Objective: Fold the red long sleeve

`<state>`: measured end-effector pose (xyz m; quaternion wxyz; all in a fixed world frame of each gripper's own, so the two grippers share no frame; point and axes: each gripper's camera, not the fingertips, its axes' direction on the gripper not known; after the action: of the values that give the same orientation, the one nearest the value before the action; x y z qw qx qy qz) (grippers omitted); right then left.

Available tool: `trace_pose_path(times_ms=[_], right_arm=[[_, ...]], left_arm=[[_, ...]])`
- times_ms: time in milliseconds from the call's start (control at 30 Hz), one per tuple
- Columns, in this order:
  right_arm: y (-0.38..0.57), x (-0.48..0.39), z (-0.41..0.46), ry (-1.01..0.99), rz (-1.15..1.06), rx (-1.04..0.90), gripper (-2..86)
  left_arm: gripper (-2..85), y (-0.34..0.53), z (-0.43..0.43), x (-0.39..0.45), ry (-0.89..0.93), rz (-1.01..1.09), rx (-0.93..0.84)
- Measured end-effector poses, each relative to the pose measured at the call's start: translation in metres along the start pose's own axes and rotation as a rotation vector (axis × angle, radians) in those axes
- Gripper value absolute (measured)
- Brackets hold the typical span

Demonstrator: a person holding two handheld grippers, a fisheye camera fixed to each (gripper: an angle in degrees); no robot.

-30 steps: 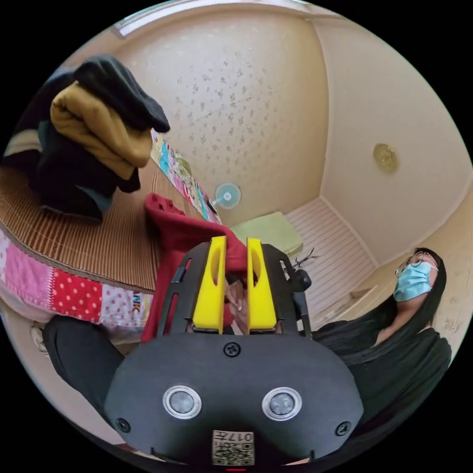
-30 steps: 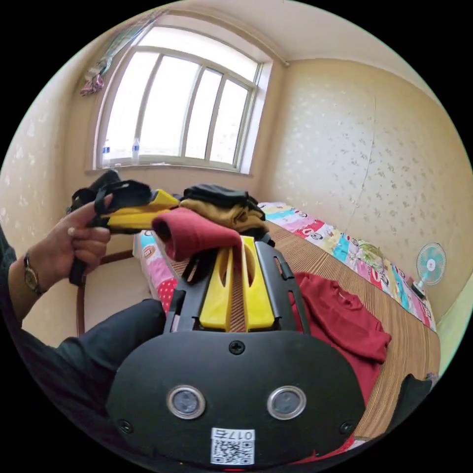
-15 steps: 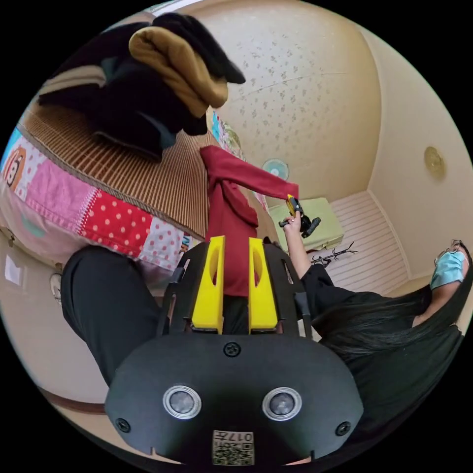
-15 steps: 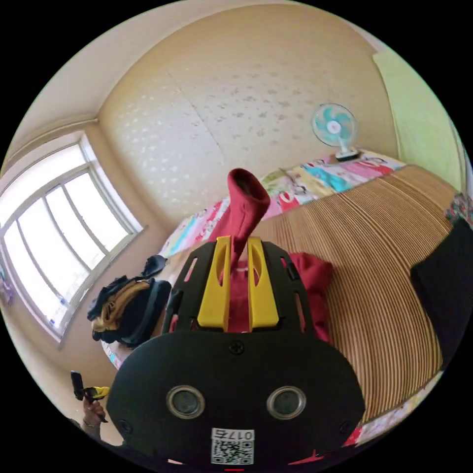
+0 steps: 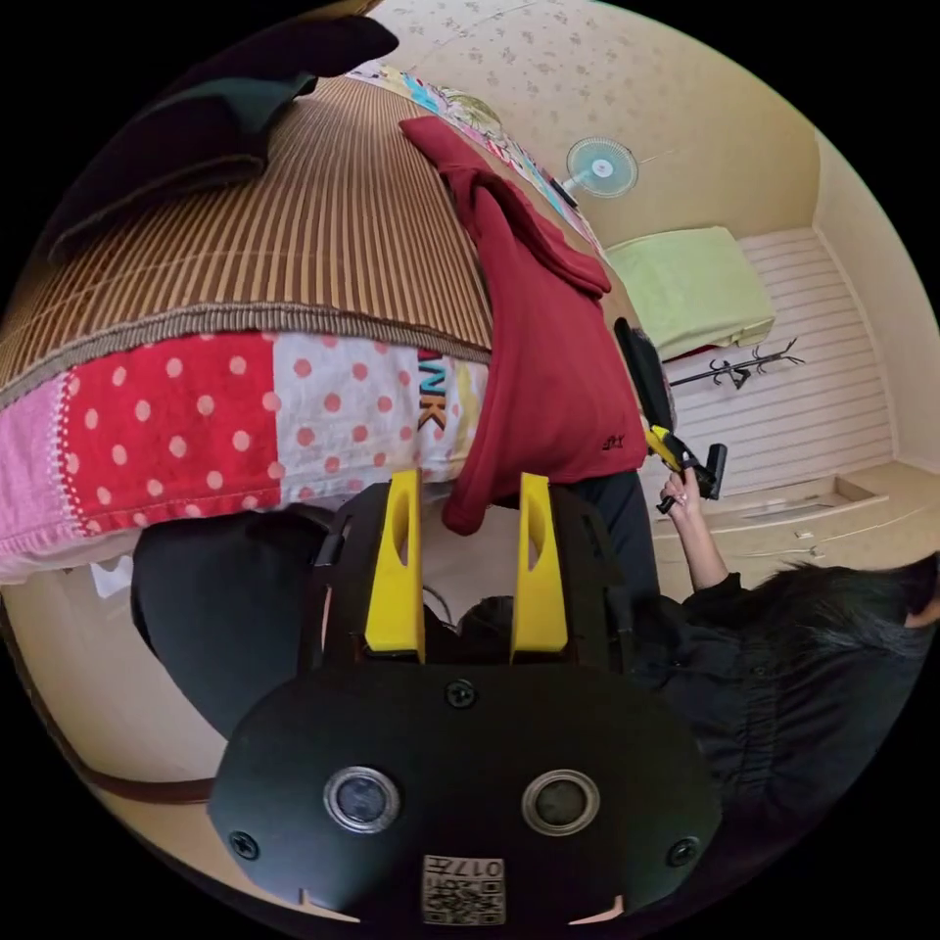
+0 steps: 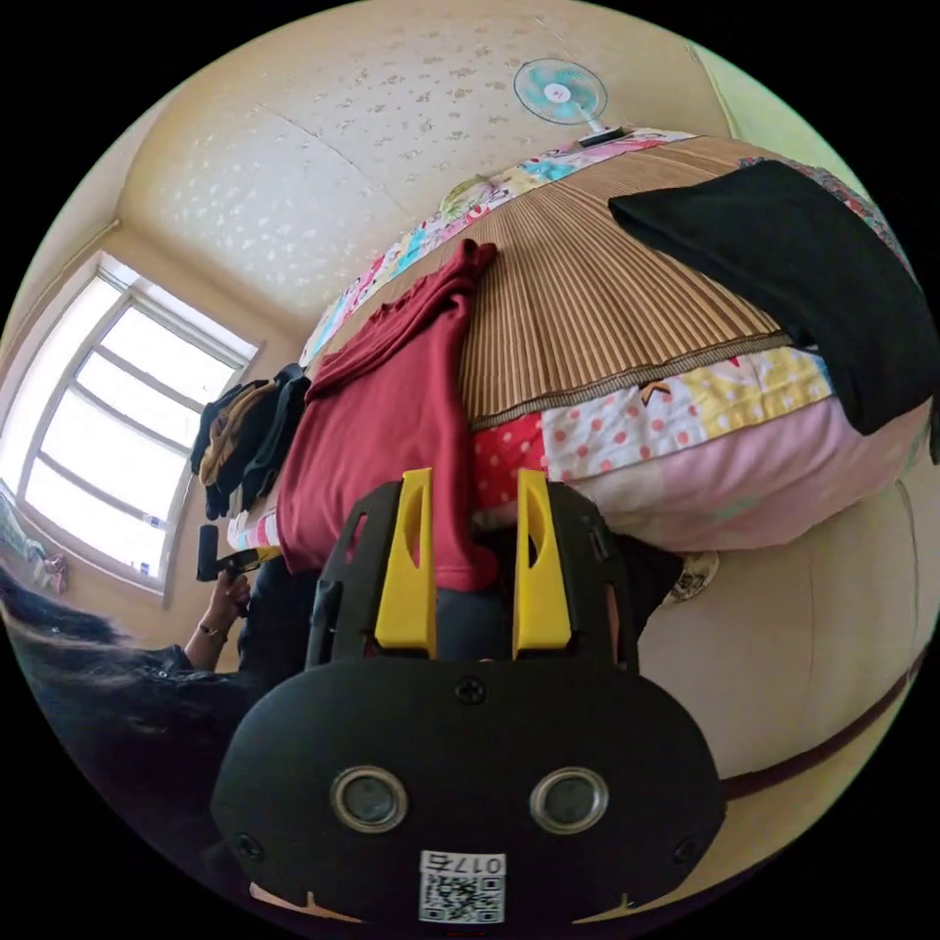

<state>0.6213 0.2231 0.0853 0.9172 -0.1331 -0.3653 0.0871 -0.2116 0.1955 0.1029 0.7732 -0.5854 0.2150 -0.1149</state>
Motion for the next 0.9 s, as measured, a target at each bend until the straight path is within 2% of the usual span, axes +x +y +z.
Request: trace_pose_path(times_ms=[133, 200, 333, 467, 600, 667, 700, 767, 867, 900], right_arm=[[0.0, 0.03, 0.001, -0.145, 0.073, -0.105, 9.4], [0.0, 0.039, -0.01, -0.168, 0.099, -0.061, 8.7], [-0.004, 0.05, -0.018, -0.337, 0.107, -0.069, 7.0], [-0.001, 0.051, -0.029, -0.324, 0.112, -0.034, 5.7], [-0.002, 0.055, -0.044, -0.327, 0.127, -0.019, 4.0], [-0.004, 0.058, -0.049, -0.32, 0.135, -0.027, 2.5], [-0.005, 0.058, -0.053, -0.312, 0.135, -0.035, 1.6], [-0.004, 0.055, -0.065, -0.333, 0.107, -0.03, 0.9], [-0.002, 0.052, -0.097, -0.499, 0.042, 0.006, 0.1], [0.0, 0.047, -0.113, -0.562, 0.009, 0.038, -0.1]], left_arm=[[14.0, -0.013, 0.008, 0.003, -0.044, 0.027, -0.041], [13.8, -0.021, 0.015, 0.006, -0.09, 0.052, -0.082], [13.7, -0.029, 0.017, 0.005, -0.101, 0.069, -0.117], [14.1, -0.027, 0.028, 0.01, -0.063, 0.11, -0.2], [13.7, -0.032, 0.05, 0.021, -0.279, 0.094, -0.292], [10.1, -0.038, 0.051, 0.017, -0.293, 0.067, -0.287], [5.1, -0.042, 0.05, 0.01, -0.239, 0.052, -0.298], [4.4, -0.042, 0.043, -0.001, -0.114, 0.024, -0.317], [4.1, -0.031, 0.011, -0.006, 0.186, 0.082, -0.28], [4.0, -0.024, -0.01, -0.004, 0.363, 0.132, -0.222]])
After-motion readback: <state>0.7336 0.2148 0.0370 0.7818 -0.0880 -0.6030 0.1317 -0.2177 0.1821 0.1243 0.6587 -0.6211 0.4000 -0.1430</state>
